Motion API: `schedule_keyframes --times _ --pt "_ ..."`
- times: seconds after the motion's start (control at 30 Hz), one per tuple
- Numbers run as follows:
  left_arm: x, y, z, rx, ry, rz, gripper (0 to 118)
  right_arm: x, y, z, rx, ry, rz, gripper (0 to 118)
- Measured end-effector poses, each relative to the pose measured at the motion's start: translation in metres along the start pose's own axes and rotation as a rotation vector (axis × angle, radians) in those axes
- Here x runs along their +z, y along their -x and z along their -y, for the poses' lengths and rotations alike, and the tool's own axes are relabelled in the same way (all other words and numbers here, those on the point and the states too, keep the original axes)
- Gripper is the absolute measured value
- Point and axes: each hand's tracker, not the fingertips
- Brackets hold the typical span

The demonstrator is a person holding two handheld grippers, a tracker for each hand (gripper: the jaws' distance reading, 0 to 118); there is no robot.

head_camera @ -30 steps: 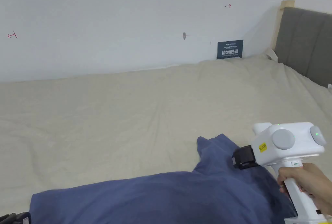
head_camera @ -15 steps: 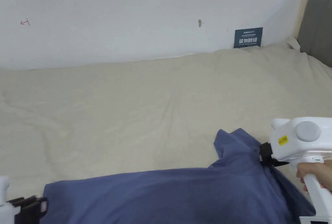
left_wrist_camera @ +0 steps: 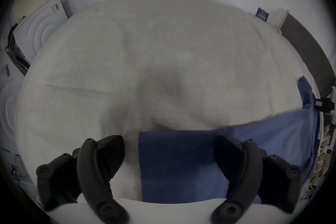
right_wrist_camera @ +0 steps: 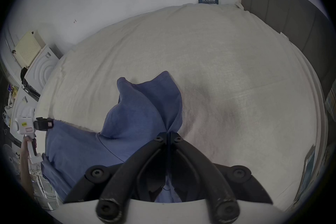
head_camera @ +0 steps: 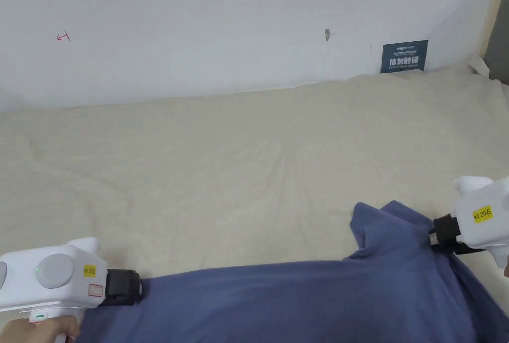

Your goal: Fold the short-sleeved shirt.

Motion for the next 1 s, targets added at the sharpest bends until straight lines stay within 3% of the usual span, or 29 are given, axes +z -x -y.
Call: schedule_keyframes --times 0.07,0.13,0.2,0.23,0.4,0.67,0.83,1.0 --pt "0.012 -0.009 -0.001 -0.016 -0.022 -0.024 92 0.0 0.001 0.0 0.004 -0.002 0.002 2" --pt "0.02 -0.012 -0.006 -0.065 -0.025 0.01 59 0.001 0.002 0.001 0.012 -0.004 0.003 2" --pt "0.03 -0.017 -0.008 -0.058 -0.05 -0.004 40 0.002 0.003 0.0 0.02 -0.005 0.001 2" --pt "0.031 -0.018 -0.009 -0.054 -0.078 0.033 3 0.005 0.004 0.001 0.021 -0.01 0.0 2" --pt "0.046 -0.022 0.0 -0.054 -0.071 0.035 1 0.035 0.004 0.001 0.048 -0.054 -0.025 2" --pt "0.142 -0.006 0.039 0.001 -0.221 0.113 1 0.114 -0.005 0.027 0.104 -0.143 -0.044 2" --pt "0.207 0.004 0.104 -0.008 -0.305 0.122 2 0.161 -0.009 0.091 0.14 -0.16 -0.079 2" --pt "0.213 0.016 0.185 0.019 -0.262 0.131 1 0.158 -0.015 0.176 0.185 -0.075 -0.08 2"
